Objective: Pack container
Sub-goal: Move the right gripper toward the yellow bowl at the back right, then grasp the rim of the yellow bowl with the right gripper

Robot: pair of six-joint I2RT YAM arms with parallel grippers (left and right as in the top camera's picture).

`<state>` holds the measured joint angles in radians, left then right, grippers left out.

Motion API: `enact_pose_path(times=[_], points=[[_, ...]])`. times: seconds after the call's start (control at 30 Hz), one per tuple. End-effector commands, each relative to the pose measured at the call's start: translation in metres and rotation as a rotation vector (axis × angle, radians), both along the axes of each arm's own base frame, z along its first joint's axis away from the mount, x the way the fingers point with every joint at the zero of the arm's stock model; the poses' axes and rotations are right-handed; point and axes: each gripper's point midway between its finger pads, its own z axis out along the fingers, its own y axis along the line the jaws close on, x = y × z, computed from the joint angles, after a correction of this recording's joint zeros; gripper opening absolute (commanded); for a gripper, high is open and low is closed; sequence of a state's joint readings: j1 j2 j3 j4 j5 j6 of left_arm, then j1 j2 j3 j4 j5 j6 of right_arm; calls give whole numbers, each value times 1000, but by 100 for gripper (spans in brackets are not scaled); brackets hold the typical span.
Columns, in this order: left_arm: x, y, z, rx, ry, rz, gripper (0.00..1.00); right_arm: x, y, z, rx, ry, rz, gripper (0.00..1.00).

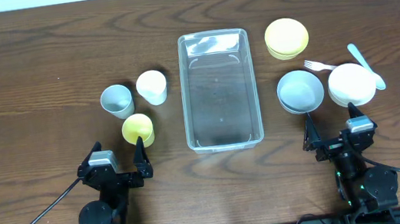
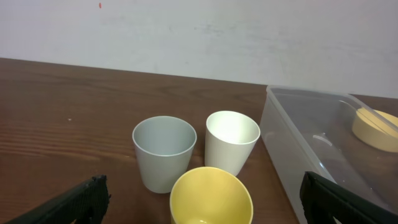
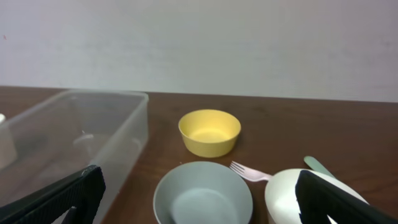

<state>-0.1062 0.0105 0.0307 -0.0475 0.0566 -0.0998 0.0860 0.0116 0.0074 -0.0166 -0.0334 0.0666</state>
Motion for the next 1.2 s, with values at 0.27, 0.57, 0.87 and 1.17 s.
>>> enact_pose_path(times=[0.27,0.57,0.87,1.17], points=[[0,1,-16,17,38,-1,98,-18,38,69,120,-117,239,99],[0,1,-16,17,38,-1,98,28,33,137,44,263,208,99],[0,1,-16,17,38,-1,98,115,59,136,129,693,409,99],[0,1,-16,18,38,0,98,172,25,48,206,924,215,99]])
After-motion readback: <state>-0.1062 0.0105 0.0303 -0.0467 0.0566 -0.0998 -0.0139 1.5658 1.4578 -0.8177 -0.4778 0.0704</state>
